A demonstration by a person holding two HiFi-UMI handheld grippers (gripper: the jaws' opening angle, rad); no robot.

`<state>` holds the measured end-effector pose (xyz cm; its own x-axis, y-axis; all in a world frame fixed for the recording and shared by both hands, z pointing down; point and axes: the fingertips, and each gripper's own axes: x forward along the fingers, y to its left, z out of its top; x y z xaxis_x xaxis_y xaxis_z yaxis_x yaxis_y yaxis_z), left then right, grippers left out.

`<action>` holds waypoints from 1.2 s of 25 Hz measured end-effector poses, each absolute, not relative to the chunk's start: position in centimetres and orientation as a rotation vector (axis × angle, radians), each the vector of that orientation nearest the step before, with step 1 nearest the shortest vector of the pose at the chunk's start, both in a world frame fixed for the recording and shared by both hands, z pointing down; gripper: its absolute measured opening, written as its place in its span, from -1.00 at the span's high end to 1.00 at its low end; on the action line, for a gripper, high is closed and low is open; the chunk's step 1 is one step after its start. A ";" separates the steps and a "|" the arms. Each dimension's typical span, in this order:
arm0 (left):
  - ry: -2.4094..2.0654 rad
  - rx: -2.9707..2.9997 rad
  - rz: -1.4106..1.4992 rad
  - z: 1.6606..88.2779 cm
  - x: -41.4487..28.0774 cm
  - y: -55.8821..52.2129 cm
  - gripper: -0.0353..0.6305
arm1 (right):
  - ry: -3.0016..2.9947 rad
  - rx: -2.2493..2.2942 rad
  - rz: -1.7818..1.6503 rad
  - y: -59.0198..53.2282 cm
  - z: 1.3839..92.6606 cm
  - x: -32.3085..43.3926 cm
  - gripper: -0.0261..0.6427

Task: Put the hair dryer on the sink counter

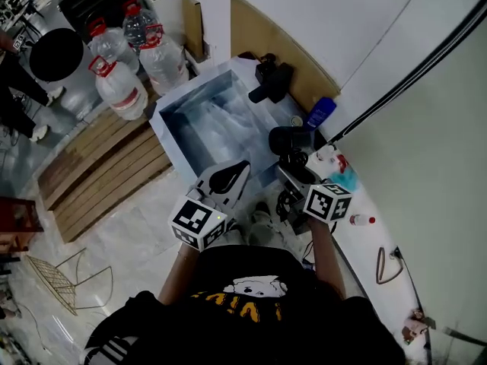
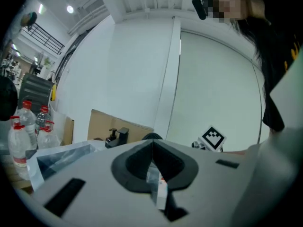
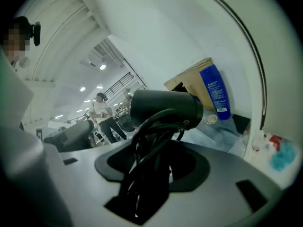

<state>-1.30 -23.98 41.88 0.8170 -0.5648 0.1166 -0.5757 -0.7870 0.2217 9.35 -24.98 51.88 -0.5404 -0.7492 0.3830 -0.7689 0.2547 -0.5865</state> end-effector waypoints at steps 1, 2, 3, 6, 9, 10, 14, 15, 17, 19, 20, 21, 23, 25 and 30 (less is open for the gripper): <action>-0.900 2.749 0.063 41.7 -1.0 -24.6 0.87 | -2.454 1.465 1.165 -25.9 52.6 9.8 0.31; -0.915 2.750 0.059 41.5 -0.6 -25.2 0.87 | -2.440 1.438 1.151 -26.9 53.4 10.2 0.31; -0.928 2.756 0.050 41.1 -0.1 -25.7 0.87 | -2.424 1.416 1.135 -27.9 54.1 10.7 0.31; -0.980 2.756 0.038 40.4 1.1 -27.4 0.87 | -2.373 1.375 1.098 -31.1 56.3 12.0 0.31; -1.026 2.731 0.057 40.7 2.2 -28.9 0.87 | -2.315 1.336 1.063 -34.0 58.8 13.2 0.31; -1.036 2.726 0.070 40.9 2.5 -29.2 0.87 | -2.294 1.324 1.050 -34.8 59.6 13.5 0.31; -1.083 2.705 0.119 41.1 3.3 -30.3 0.87 | -2.222 1.299 1.010 -37.1 62.3 14.7 0.31; -1.095 2.700 0.126 41.1 3.4 -30.6 0.87 | -2.209 1.299 0.999 -37.5 62.8 15.0 0.31; -1.118 2.688 0.141 41.3 3.5 -31.0 0.87 | -2.188 1.299 0.956 -38.3 63.3 15.5 0.31; -1.136 2.677 0.158 41.5 3.6 -31.5 0.87 | -2.170 1.304 0.920 -39.1 63.6 16.0 0.31; -1.141 2.672 0.166 41.6 3.7 -31.7 0.87 | -2.158 1.315 0.909 -39.4 63.8 16.2 0.31; -1.143 2.669 0.172 41.7 3.9 -31.9 0.87 | -2.144 1.331 0.899 -39.8 63.9 16.6 0.31; -1.139 2.667 0.181 41.9 4.3 -32.1 0.87 | -2.116 1.364 0.875 -40.3 64.2 17.2 0.30; -1.131 2.668 0.184 42.0 4.7 -32.3 0.87 | -2.107 1.383 0.867 -40.6 64.3 17.5 0.30; -1.114 2.667 0.199 42.3 5.3 -32.3 0.87 | -2.068 1.408 0.862 -40.8 64.6 17.6 0.26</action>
<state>5.34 -32.31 42.32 0.6996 -0.6806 0.2174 -0.7138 -0.6792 0.1706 17.58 -40.76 64.62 -0.3478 -0.6270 0.6971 -0.9365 0.2682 -0.2260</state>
